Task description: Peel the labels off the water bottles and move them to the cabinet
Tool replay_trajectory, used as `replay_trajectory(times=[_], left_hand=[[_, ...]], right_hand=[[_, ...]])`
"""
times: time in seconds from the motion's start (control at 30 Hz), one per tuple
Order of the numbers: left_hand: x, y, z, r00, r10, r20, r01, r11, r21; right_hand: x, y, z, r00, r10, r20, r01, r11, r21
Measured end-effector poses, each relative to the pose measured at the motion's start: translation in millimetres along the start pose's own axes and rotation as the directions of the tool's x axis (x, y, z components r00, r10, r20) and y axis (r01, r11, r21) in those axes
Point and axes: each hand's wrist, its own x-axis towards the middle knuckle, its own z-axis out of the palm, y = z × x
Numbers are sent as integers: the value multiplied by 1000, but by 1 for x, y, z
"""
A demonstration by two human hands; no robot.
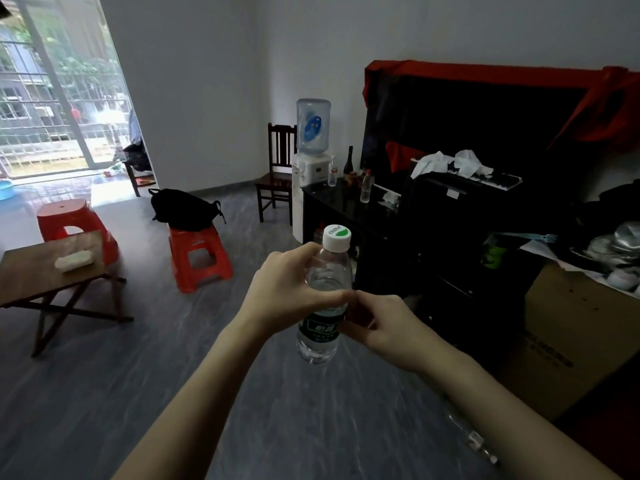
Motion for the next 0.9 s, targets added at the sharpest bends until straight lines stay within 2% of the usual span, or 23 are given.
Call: replay_trajectory(times=[0.47, 0.67, 0.9], left_hand=[[185, -115, 7, 998, 41, 45, -41, 999, -2], [278, -167, 31, 996, 42, 74, -41, 999, -15], [407, -217, 64, 997, 40, 67, -39, 999, -16]], right_hand=[[194, 69, -25, 998, 42, -44, -41, 999, 18], [285, 122, -46, 997, 74, -16, -73, 997, 36], [400, 190, -93, 998, 56, -36, -57, 998, -22]])
